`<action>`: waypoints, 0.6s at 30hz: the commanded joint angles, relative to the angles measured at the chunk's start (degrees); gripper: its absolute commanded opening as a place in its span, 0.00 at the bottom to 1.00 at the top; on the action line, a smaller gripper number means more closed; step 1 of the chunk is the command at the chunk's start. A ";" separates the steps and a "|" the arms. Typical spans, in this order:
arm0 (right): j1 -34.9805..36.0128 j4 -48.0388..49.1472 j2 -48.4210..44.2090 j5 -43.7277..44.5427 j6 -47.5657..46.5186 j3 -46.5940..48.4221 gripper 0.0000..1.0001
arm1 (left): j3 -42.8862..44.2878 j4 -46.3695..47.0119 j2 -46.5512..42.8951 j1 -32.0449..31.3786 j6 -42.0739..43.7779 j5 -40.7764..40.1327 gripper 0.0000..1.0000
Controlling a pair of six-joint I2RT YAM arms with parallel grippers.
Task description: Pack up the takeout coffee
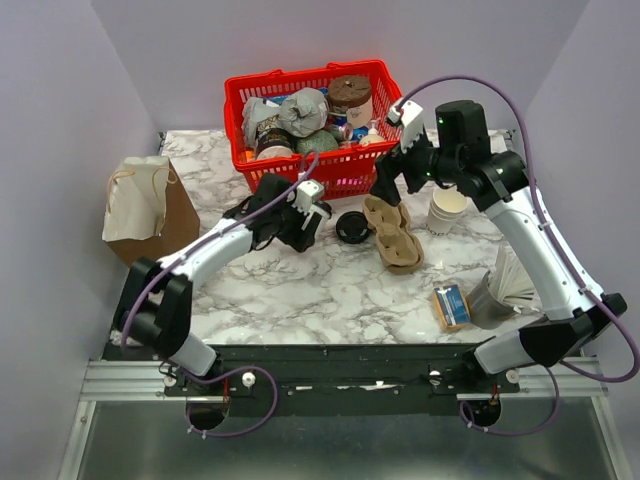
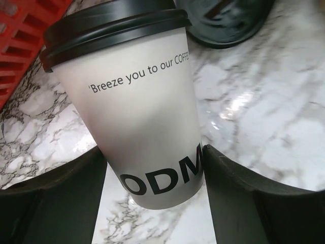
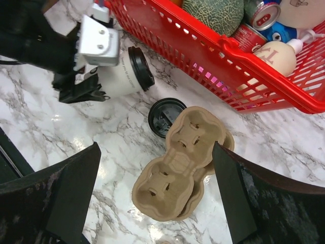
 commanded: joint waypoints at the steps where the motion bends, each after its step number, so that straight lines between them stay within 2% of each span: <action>1: -0.33 -1.21 -1.87 -9.79 -5.79 -0.43 1.00 | -5.45 3.17 -11.11 1.51 4.12 18.06 0.70; 4: -0.42 -2.97 -5.55 -18.08 -17.11 -4.36 1.00 | -10.81 3.96 -23.23 2.13 10.44 25.63 0.70; 5: -0.42 -0.45 -8.96 -21.58 -18.63 -6.64 1.00 | -11.79 3.70 -29.09 2.22 12.02 26.70 0.71; 8: -0.33 2.56 -15.30 -29.31 -24.78 -12.37 1.00 | -13.99 0.80 -39.04 1.95 17.91 28.46 0.71; 11: 0.11 -0.06 -17.43 -33.47 -34.45 -13.96 1.00 | -15.66 -2.35 -47.48 1.78 27.04 30.48 0.73; 14: 0.98 -1.12 -18.75 -34.18 -41.23 -14.75 1.00 | -17.24 -4.99 -52.51 1.60 35.46 30.75 0.74; 18: 3.00 -0.07 -17.61 -36.46 -41.59 -13.26 1.00 | -17.59 -7.91 -54.54 1.43 47.08 30.75 0.73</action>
